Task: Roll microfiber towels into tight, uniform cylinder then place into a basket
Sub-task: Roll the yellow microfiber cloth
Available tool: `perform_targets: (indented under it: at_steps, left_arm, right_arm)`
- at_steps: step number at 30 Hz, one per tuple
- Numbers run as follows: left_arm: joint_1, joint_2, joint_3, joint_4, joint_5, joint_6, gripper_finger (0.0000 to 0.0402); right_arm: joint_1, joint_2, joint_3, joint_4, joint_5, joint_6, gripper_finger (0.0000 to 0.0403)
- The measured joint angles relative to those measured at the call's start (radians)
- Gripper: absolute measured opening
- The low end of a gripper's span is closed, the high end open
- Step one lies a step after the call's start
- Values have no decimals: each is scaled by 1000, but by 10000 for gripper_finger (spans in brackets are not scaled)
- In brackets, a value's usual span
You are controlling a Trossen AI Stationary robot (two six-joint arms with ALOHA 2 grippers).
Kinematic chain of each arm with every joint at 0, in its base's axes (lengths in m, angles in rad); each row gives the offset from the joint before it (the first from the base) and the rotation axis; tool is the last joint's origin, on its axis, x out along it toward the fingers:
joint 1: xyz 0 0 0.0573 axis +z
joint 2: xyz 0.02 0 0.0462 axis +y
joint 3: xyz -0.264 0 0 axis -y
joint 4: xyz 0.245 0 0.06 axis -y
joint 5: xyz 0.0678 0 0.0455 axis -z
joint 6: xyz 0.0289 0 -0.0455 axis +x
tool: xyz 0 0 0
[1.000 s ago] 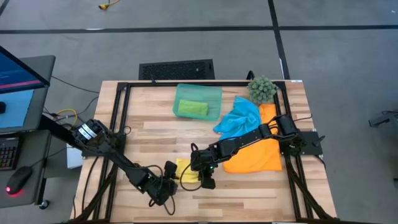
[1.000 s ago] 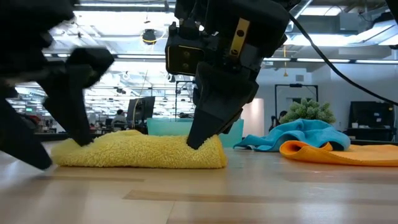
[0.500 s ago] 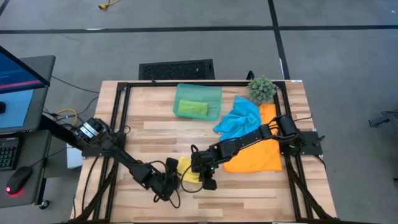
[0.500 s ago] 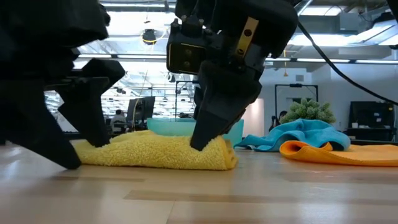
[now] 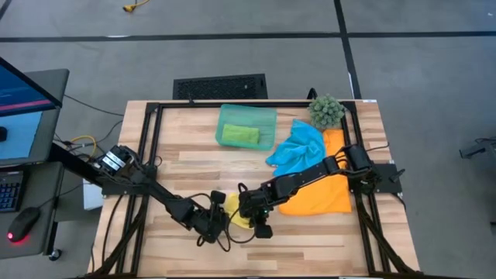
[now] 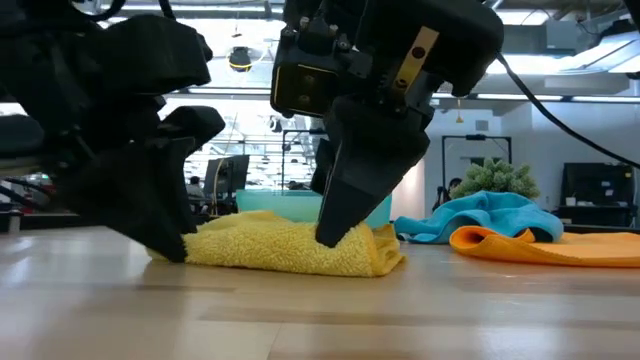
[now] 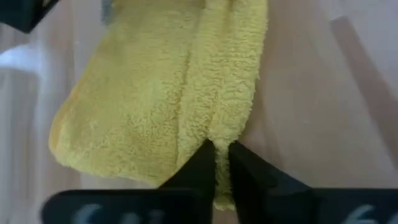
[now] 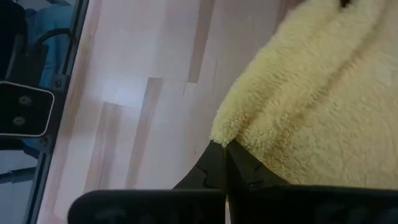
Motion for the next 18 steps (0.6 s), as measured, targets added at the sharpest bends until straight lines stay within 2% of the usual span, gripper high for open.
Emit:
perform_targets:
  at_steps: [2, 6, 13, 18]
  left_arm:
    - [4, 0, -1, 10, 9, -22, 10]
    - [5, -7, -2, 12, 55, -116, 13]
    - [4, -79, -4, 13, 295, -299, 5]
    - [5, -131, -2, 55, 431, -474, 7]
  right_arm:
    - [4, 0, 0, -1, 1, -10, 7]
    - [14, 0, 0, -4, 3, -12, 17]
    - [41, 0, 2, -4, 8, -26, 7]
    - [75, -2, 4, 3, 6, -38, 21]
